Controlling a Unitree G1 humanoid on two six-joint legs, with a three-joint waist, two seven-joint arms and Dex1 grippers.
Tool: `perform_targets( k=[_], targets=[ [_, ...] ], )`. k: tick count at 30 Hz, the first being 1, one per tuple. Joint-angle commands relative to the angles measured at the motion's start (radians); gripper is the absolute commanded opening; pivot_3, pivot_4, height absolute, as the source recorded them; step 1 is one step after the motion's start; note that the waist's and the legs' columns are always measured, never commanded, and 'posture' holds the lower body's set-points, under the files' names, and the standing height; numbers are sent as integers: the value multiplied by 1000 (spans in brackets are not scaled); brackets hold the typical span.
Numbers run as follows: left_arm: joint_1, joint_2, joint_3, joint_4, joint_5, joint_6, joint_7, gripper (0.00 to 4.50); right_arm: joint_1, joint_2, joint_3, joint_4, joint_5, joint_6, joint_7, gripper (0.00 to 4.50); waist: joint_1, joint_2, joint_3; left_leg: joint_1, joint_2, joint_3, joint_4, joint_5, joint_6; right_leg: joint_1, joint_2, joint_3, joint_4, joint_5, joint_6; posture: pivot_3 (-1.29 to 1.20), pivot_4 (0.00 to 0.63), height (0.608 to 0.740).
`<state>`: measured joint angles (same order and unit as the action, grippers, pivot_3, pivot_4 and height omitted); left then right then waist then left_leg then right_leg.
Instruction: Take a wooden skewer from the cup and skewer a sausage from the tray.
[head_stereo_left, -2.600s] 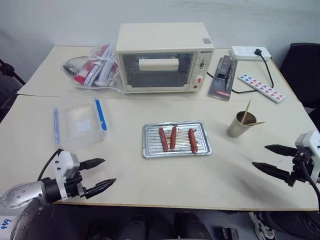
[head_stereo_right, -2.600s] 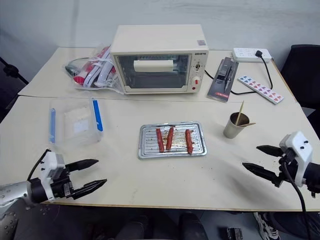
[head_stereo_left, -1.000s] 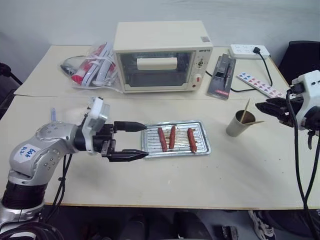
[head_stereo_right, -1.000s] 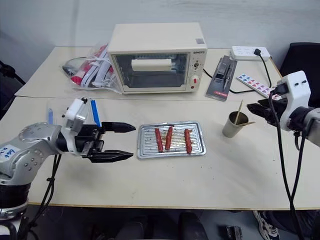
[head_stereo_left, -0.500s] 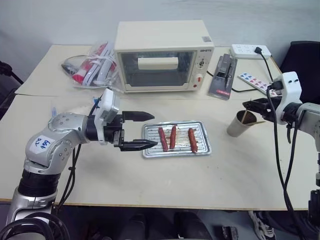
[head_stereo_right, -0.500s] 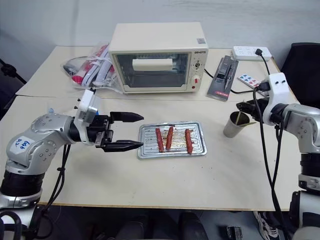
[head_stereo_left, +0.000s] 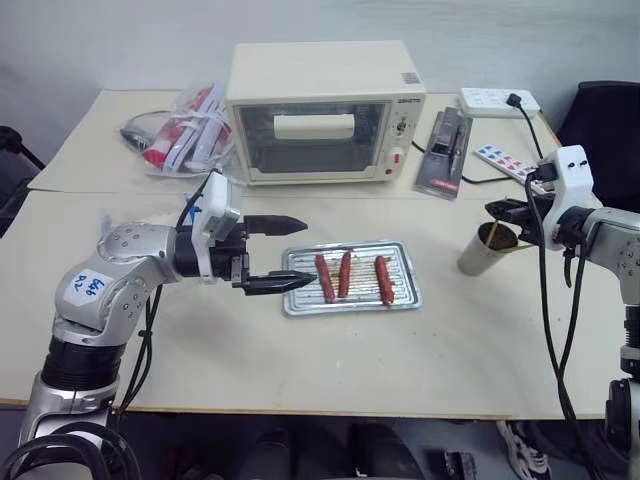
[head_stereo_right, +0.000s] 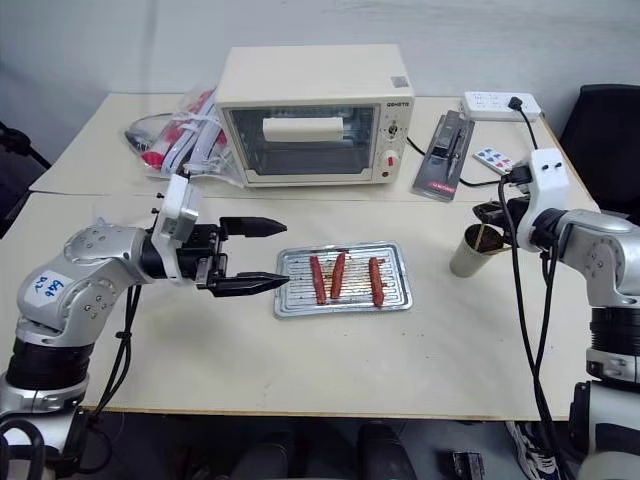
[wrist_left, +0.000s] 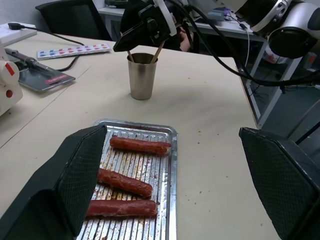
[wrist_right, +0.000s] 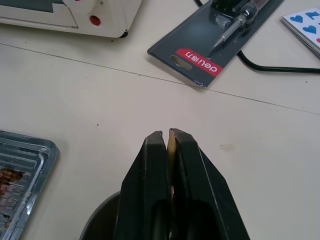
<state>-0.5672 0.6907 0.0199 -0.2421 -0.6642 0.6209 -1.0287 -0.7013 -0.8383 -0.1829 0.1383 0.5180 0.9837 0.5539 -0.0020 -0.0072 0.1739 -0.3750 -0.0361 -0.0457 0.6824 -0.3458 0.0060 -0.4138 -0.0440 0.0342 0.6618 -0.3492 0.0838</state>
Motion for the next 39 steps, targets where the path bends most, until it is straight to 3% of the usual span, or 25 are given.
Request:
perform_targets(
  k=[1, 10, 16, 22, 27, 31, 36, 39],
  targets=[
    [-28, -6, 9, -3, 5, -20, -3, 4500, -16, 2, -58, -64, 18, 19, -11, 26, 0, 0, 0, 0, 0, 0, 0, 0, 0, 0, 0, 0, 0, 0, 0, 0, 150, 740],
    [-39, -42, 8, 12, 10, -25, 13, 4500, -48, -25, -116, -161, 39, 110, -43, 26, 0, 0, 0, 0, 0, 0, 0, 0, 0, 0, 0, 0, 0, 0, 0, 0, 150, 740],
    [10, -101, 29, -36, 3, -32, 98, 4500, -210, -41, -224, -246, 125, 290, -92, 26, -2, 1, 0, 0, 0, 0, 0, 0, 0, -1, 0, 0, 0, 0, 0, 0, 150, 740],
    [42, -192, 29, -91, -4, -48, 192, 4500, -459, 268, -489, -260, 195, 606, -301, 26, -1, 0, 0, 0, 0, 0, 0, 1, -1, -1, 0, 0, 1, 0, 0, 0, 150, 740],
    [2, -247, 34, -26, 40, -105, 246, 4500, -467, 640, -699, -302, 326, 631, -606, 26, -2, 0, 0, -1, 0, 0, 0, 1, -1, -2, 0, 0, 8, 0, 0, 0, 150, 740],
    [-10, -258, 26, 29, 73, -153, 244, 4500, -435, 859, -803, -364, 481, 631, -846, 26, -6, 1, 0, -7, -2, 0, 0, 2, -2, -13, -1, 0, 17, 0, 0, 0, 150, 740],
    [0, -273, 5, 74, 106, -201, 232, 4500, -447, 1014, -900, -401, 668, 631, -1106, 26, -30, 1, -1, -13, -4, 0, 2, 4, -2, -19, -3, -1, 20, 0, 0, 0, 150, 740],
    [0, -286, -3, 100, 129, -230, 234, 4500, -392, 1045, -832, -397, 882, 527, -1306, 26, -40, 1, -1, -13, -4, 0, 2, 4, -3, -19, -3, -1, 20, 0, 0, 0, 150, 740]
  ],
)
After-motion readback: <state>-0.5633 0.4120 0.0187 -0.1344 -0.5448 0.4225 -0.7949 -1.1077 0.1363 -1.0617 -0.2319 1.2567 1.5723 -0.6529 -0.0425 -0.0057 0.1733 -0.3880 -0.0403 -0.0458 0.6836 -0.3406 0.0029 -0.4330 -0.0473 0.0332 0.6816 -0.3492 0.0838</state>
